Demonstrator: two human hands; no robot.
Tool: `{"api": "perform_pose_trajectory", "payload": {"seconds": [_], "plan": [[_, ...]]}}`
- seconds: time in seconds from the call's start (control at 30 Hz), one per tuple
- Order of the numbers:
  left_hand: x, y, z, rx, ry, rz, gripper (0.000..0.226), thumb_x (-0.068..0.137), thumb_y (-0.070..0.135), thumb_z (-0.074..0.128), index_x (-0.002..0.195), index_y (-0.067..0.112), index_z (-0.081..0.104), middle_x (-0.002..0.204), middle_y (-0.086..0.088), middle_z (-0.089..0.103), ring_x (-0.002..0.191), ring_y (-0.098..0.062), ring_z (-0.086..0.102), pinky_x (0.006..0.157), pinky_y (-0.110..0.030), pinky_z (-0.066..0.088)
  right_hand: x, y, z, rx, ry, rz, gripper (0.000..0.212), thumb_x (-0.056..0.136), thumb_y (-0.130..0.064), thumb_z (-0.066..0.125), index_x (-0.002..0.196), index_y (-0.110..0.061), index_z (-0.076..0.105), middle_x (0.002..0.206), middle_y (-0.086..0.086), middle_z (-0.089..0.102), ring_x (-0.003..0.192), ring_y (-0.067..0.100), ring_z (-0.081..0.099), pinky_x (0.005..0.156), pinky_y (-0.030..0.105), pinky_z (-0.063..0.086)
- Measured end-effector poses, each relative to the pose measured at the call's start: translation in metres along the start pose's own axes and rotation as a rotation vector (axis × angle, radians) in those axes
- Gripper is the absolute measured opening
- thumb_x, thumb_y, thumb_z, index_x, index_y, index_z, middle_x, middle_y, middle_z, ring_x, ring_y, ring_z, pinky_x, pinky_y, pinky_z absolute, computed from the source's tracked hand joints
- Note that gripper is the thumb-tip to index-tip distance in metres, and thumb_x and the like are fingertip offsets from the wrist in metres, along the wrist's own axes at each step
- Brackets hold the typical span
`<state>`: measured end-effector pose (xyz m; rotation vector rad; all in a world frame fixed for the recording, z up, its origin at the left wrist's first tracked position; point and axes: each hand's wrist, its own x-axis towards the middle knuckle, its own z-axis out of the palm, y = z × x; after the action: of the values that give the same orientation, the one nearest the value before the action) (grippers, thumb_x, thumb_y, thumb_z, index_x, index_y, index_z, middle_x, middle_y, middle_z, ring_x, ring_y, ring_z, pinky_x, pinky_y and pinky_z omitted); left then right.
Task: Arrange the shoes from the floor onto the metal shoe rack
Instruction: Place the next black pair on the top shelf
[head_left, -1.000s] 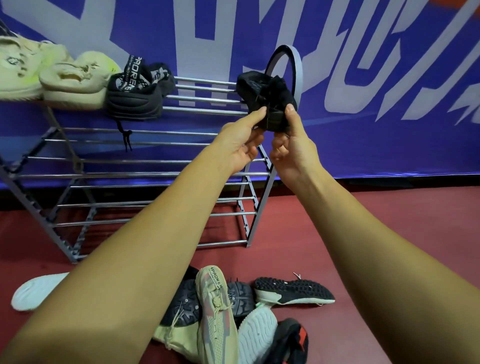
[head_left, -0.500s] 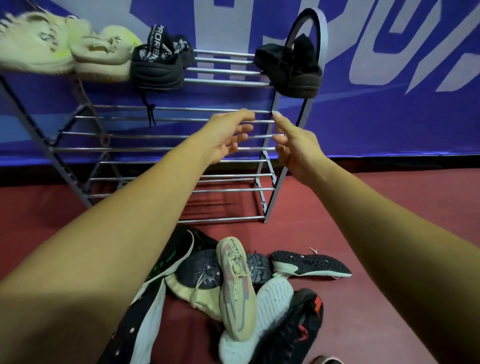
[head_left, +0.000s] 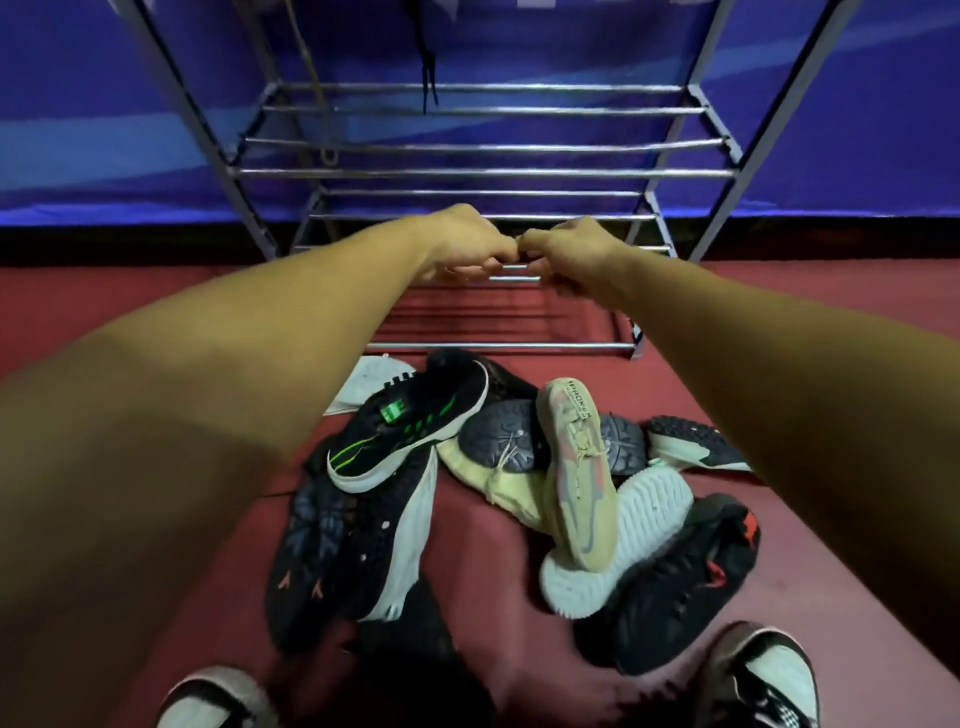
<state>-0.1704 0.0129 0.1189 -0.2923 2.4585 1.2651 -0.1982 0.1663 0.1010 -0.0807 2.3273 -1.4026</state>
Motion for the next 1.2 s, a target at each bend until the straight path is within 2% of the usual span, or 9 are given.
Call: {"api": "perform_pose_trajectory", "payload": {"seconds": [0.2, 0.4, 0.57, 0.73, 0.83, 0.93, 1.07, 1.13, 1.2], "plan": [[0.024, -0.039, -0.008, 0.051, -0.016, -0.058, 0.009, 0.085, 0.024, 0.067, 0.080, 0.019, 0.063, 0.066, 0.002, 0.051, 0.052, -0.012, 0.040, 0.050, -0.023, 0.028, 0.026, 0.014, 0.023, -0.144, -0.038, 0.036, 0.034, 0.090, -0.038, 0.067, 0.098, -0.005, 0.071, 0.072, 0.009, 0.060, 0.050, 0.017, 0.043, 0.046, 0.026, 0.032], [0.053, -0.079, 0.001, 0.111, -0.092, -0.108, 0.021, 0.092, 0.028, 0.065, 0.074, 0.020, 0.057, 0.068, 0.004, 0.055, 0.059, -0.011, 0.056, 0.039, -0.012, 0.033, 0.045, 0.044, 0.029, -0.308, -0.090, 0.071, 0.038, 0.093, -0.038, 0.067, 0.104, -0.001, 0.071, 0.093, 0.013, 0.073, 0.065, 0.017, 0.054, 0.054, 0.028, 0.042], [0.072, -0.091, 0.013, 0.160, -0.118, -0.088, 0.013, 0.089, 0.028, 0.067, 0.088, 0.016, 0.065, 0.080, -0.003, 0.059, 0.071, -0.018, 0.055, 0.063, -0.024, 0.040, 0.061, 0.065, 0.032, -0.354, -0.147, 0.121, 0.037, 0.095, -0.038, 0.066, 0.107, -0.003, 0.070, 0.105, 0.014, 0.074, 0.079, 0.020, 0.062, 0.073, 0.036, 0.053], [0.081, -0.108, 0.024, 0.215, -0.157, -0.120, 0.027, 0.086, 0.024, 0.066, 0.097, 0.001, 0.074, 0.088, -0.015, 0.074, 0.073, -0.025, 0.065, 0.071, -0.038, 0.055, 0.068, 0.083, 0.042, -0.425, -0.206, 0.141, 0.036, 0.097, -0.038, 0.062, 0.108, -0.005, 0.068, 0.102, 0.011, 0.073, 0.081, 0.018, 0.064, 0.065, 0.027, 0.051], [0.084, -0.117, 0.026, 0.222, -0.162, -0.156, 0.026, 0.085, 0.028, 0.068, 0.097, 0.006, 0.075, 0.099, -0.017, 0.075, 0.078, -0.029, 0.071, 0.067, -0.033, 0.047, 0.069, 0.093, 0.046, -0.428, -0.244, 0.153, 0.035, 0.095, -0.035, 0.065, 0.110, -0.004, 0.068, 0.102, 0.010, 0.072, 0.088, 0.021, 0.069, 0.081, 0.032, 0.058], [0.090, -0.120, 0.029, 0.225, -0.135, -0.152, 0.021, 0.089, 0.025, 0.068, 0.100, 0.009, 0.075, 0.096, -0.011, 0.074, 0.080, -0.022, 0.064, 0.063, -0.024, 0.043, 0.073, 0.101, 0.047, -0.498, -0.239, 0.158, 0.036, 0.092, -0.036, 0.069, 0.106, -0.004, 0.072, 0.101, 0.012, 0.074, 0.093, 0.027, 0.072, 0.090, 0.042, 0.058], [0.097, -0.125, 0.037, 0.251, -0.135, -0.142, 0.021, 0.089, 0.025, 0.069, 0.100, 0.009, 0.076, 0.092, -0.005, 0.071, 0.081, -0.018, 0.061, 0.069, -0.024, 0.047, 0.080, 0.104, 0.046, -0.529, -0.216, 0.176, 0.042, 0.087, -0.045, 0.071, 0.103, -0.006, 0.073, 0.099, 0.009, 0.074, 0.087, 0.023, 0.072, 0.082, 0.035, 0.061], [0.099, -0.126, 0.039, 0.261, -0.137, -0.137, 0.017, 0.086, 0.028, 0.070, 0.095, 0.014, 0.077, 0.097, -0.003, 0.075, 0.090, -0.019, 0.068, 0.081, -0.027, 0.052, 0.080, 0.102, 0.046, -0.535, -0.200, 0.155, 0.033, 0.086, -0.042, 0.071, 0.087, -0.009, 0.073, 0.086, 0.005, 0.072, 0.073, 0.017, 0.068, 0.066, 0.024, 0.055], [0.100, -0.126, 0.040, 0.261, -0.122, -0.129, 0.014, 0.086, 0.028, 0.071, 0.092, 0.017, 0.077, 0.098, -0.004, 0.076, 0.095, -0.020, 0.070, 0.084, -0.027, 0.053, 0.076, 0.099, 0.049, -0.546, -0.190, 0.139, 0.034, 0.086, -0.038, 0.069, 0.064, -0.014, 0.060, 0.071, 0.003, 0.062, 0.061, 0.016, 0.057, 0.054, 0.021, 0.044]]}}
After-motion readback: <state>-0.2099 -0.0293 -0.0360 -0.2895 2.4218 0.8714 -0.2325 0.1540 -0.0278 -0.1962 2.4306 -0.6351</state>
